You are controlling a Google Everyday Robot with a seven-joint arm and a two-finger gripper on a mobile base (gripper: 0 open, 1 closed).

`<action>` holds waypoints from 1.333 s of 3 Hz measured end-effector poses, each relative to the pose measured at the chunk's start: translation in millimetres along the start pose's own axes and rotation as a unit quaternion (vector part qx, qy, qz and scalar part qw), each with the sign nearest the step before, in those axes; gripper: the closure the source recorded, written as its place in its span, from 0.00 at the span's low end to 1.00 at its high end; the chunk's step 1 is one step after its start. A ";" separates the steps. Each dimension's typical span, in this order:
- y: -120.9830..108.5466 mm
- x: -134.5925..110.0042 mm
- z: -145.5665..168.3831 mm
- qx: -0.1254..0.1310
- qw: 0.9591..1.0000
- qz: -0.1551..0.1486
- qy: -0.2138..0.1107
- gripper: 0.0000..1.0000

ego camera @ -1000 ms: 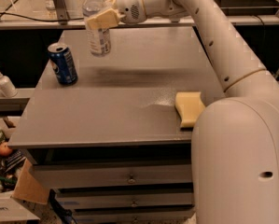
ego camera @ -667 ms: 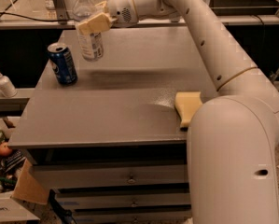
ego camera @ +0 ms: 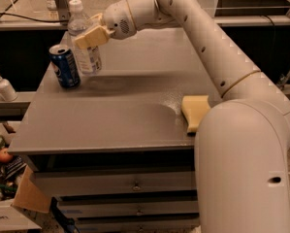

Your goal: Move blue plastic bottle near pepsi can

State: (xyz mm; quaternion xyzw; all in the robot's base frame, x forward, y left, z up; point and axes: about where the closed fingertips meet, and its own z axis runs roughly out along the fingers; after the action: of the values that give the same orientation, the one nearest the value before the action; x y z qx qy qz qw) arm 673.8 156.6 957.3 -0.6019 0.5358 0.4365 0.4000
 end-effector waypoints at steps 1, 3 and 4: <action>3.3 14.0 8.8 -0.010 1.000 0.004 0.004 1.00; 4.9 36.8 24.3 -0.028 1.000 0.005 0.007 1.00; 4.1 43.1 25.8 -0.033 0.999 0.004 0.013 0.81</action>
Offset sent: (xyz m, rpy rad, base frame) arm -0.0042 0.0059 -0.0461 -0.0181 0.0286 0.0401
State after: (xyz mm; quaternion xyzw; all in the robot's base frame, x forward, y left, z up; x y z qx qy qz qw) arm 669.1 167.9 908.4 -0.6185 0.5284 0.4477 0.3713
